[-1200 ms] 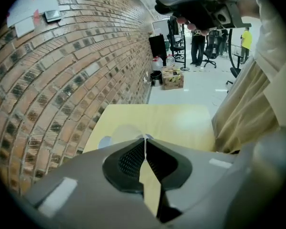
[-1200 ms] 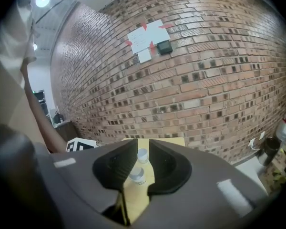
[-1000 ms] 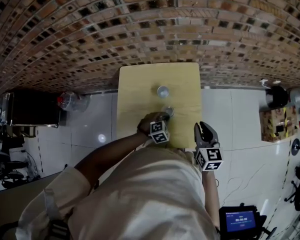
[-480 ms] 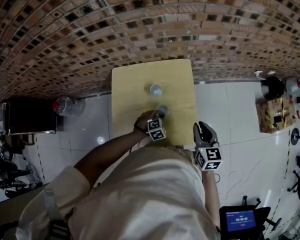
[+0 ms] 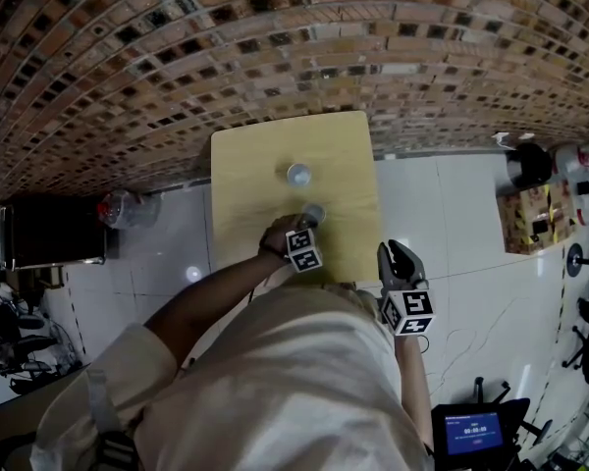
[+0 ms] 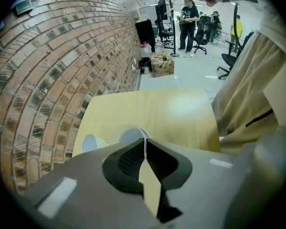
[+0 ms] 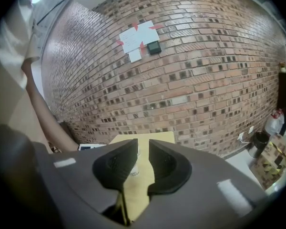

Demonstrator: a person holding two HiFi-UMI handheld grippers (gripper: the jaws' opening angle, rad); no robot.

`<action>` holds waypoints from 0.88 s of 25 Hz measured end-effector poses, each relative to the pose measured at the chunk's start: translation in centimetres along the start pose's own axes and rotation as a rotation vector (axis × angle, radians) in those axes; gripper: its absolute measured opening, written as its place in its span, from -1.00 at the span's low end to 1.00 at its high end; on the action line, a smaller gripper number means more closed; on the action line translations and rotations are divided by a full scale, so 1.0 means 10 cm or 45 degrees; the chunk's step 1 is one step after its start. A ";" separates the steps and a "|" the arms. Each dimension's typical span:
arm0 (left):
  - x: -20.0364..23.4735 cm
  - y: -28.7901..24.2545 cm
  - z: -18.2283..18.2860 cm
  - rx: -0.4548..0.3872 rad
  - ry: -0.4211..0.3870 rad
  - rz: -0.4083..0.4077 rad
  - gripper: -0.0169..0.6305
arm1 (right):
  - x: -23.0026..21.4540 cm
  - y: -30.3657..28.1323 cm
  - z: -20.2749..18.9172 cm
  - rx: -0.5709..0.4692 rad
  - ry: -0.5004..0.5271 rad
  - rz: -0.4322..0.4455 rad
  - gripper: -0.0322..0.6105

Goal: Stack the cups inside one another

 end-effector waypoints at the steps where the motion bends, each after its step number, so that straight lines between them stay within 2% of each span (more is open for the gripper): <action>1: 0.00 -0.01 0.00 0.001 0.000 -0.004 -0.84 | 0.00 0.00 0.00 0.002 -0.001 -0.002 -0.69; 9: 0.00 -0.05 -0.01 0.009 0.001 -0.028 -0.83 | -0.04 0.02 0.01 0.001 -0.010 -0.017 -0.69; 12: -0.02 -0.06 0.01 -0.001 0.003 -0.070 -0.63 | -0.06 0.01 0.00 0.003 -0.014 -0.021 -0.69; 22: -0.03 -0.05 -0.03 0.009 0.011 -0.062 -0.49 | -0.05 -0.02 -0.02 0.008 -0.022 -0.022 -0.69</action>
Point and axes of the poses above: the fingertips, and each gripper's own axes: y backward along the fingers, x to its left, z out of its top, the point moved 8 cm from there along y, backward along the fingers, and after that the axes turned 4 degrees about -z, right-handed, at the moved point
